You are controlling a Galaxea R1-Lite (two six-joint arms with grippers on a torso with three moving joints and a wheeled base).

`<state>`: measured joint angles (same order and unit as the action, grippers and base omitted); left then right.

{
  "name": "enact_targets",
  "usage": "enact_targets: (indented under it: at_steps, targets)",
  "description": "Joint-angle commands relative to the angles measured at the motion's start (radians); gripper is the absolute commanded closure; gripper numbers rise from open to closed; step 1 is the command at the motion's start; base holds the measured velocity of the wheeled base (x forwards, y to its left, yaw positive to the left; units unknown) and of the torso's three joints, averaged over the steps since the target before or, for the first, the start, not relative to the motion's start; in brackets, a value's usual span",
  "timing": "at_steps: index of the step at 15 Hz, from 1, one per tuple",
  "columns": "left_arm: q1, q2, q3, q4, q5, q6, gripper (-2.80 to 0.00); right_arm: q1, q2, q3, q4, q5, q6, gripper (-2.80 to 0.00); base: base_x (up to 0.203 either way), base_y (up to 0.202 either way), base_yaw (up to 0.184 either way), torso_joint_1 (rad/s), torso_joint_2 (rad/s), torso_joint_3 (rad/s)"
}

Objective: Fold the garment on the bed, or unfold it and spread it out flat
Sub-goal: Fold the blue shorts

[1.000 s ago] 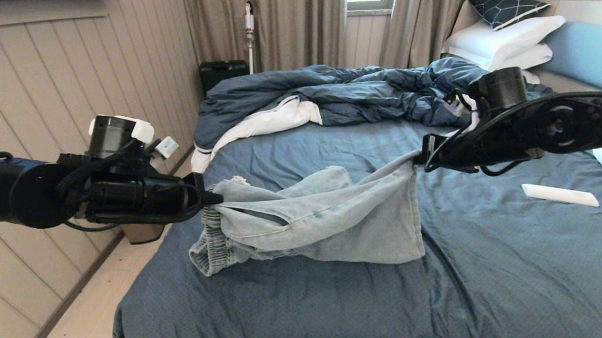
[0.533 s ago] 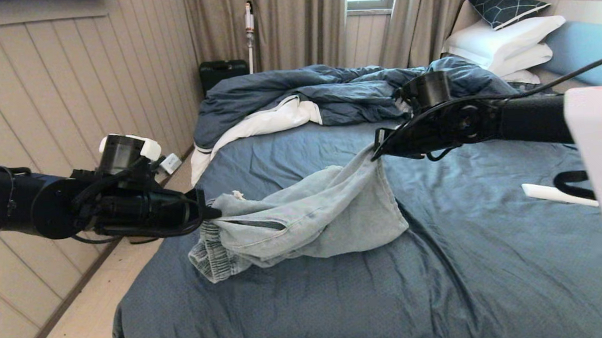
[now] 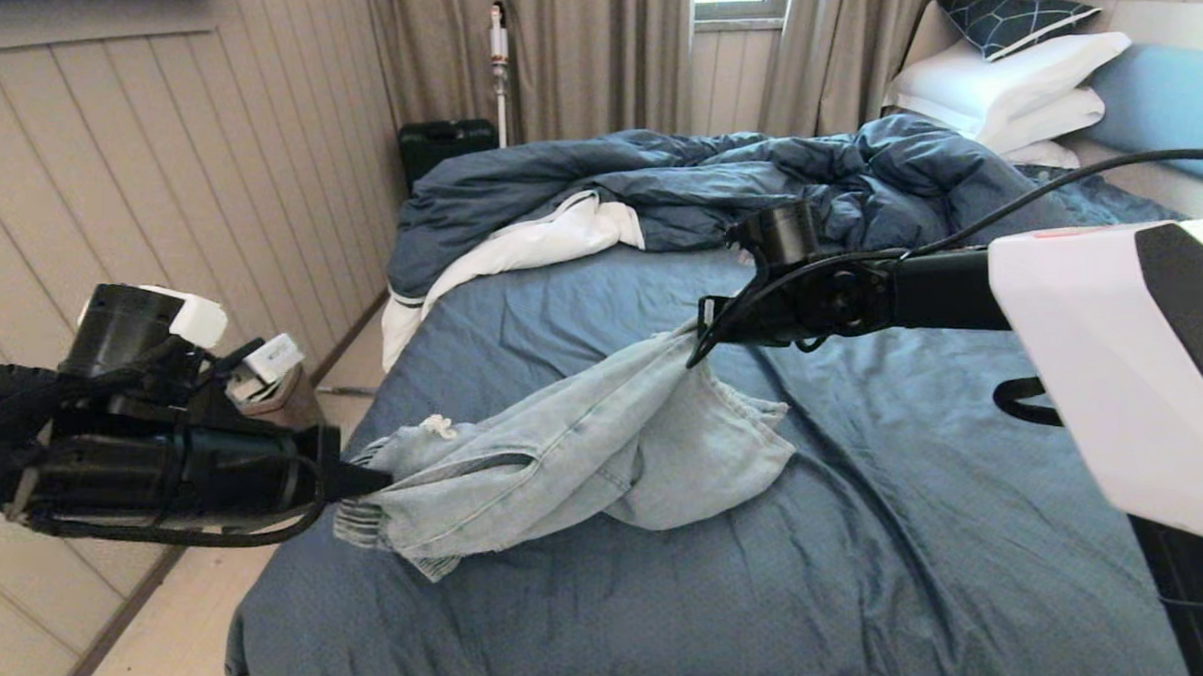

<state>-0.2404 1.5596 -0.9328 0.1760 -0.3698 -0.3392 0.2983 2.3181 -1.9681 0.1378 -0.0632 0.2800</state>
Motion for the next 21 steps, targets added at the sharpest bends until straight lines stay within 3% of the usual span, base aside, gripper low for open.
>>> enact_targets:
  at_steps: [1, 8, 13, 17, 18, 19, 21]
  targets:
    - [-0.006, -0.043, 0.003, 0.035, -0.008, 0.005, 0.0, -0.001, 0.007, 0.0, -0.014, -0.004, 0.007, 0.0, 0.0, 0.0, 0.0, 0.0, 0.0, 0.0]
    - [-0.029, 0.071, -0.058, 0.0, -0.014, 0.001, 0.0, -0.016, 0.015, 0.0, -0.066, -0.069, 0.018, 0.0, 0.0, 0.0, 0.0, 0.0, 0.0, 0.0]
    - [-0.014, 0.271, -0.153, -0.231, -0.008, -0.014, 0.0, -0.022, 0.026, -0.002, -0.09, -0.089, 0.024, 0.0, 0.0, 0.0, 0.0, 0.0, 0.0, 0.0]
    - [0.055, 0.343, -0.199, -0.373, -0.006, -0.049, 0.0, -0.02, 0.057, -0.002, -0.132, -0.099, 0.025, 0.0, 0.0, 0.0, 0.0, 0.0, 0.0, 0.0]
    - [0.059, 0.349, -0.199, -0.386, -0.003, -0.047, -2.55, -0.019, 0.057, -0.002, -0.133, -0.11, 0.025, -2.8, 0.0, 0.0, 0.0, 0.0, 0.0, 0.0]
    - [0.059, 0.349, -0.201, -0.383, -0.001, -0.046, -2.8, -0.019, 0.058, -0.002, -0.135, -0.113, 0.024, -2.8, 0.0, 0.0, 0.0, 0.0, 0.0, 0.0]
    - [0.058, 0.346, -0.193, -0.388, -0.003, -0.043, -2.8, -0.022, 0.058, -0.002, -0.144, -0.113, 0.022, -2.8, 0.0, 0.0, 0.0, 0.0, 0.0, 0.0]
